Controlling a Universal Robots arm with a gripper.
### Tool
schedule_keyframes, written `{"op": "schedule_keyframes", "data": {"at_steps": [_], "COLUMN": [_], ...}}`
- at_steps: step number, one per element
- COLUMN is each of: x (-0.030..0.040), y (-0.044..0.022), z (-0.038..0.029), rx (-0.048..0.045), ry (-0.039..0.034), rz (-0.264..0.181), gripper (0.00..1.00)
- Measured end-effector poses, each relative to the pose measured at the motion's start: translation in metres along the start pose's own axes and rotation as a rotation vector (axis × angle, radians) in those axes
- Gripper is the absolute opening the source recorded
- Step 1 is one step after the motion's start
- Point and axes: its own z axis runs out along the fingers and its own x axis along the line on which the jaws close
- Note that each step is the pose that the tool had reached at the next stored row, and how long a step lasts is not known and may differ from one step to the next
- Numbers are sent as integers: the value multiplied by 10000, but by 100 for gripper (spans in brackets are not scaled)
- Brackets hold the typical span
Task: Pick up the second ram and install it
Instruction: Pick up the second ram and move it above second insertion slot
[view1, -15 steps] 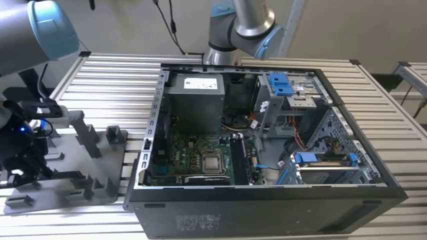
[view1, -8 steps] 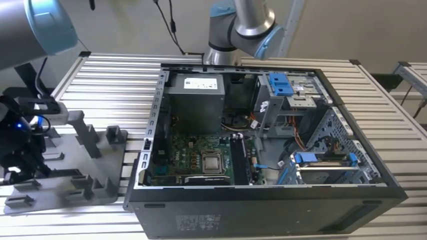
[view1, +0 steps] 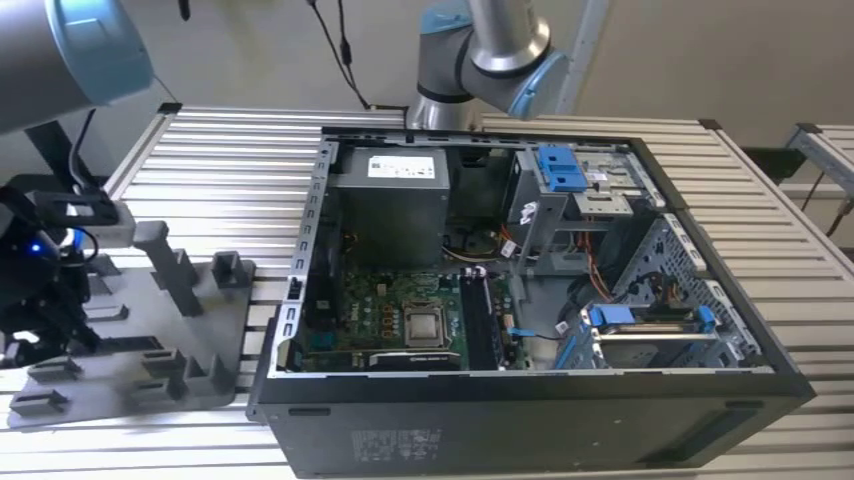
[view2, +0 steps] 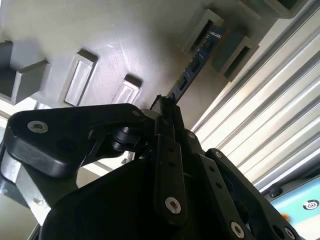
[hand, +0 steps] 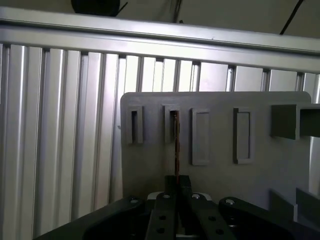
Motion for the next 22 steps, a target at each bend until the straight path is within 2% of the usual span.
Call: {"op": "schedule_keyframes", "data": {"at_steps": [9, 22], "x": [-4, -12], "y": [1, 4], "z": [-70, -245], "rx": [19, 26], "ry": [-8, -11], "rz": [324, 467], "gripper": [14, 14]}}
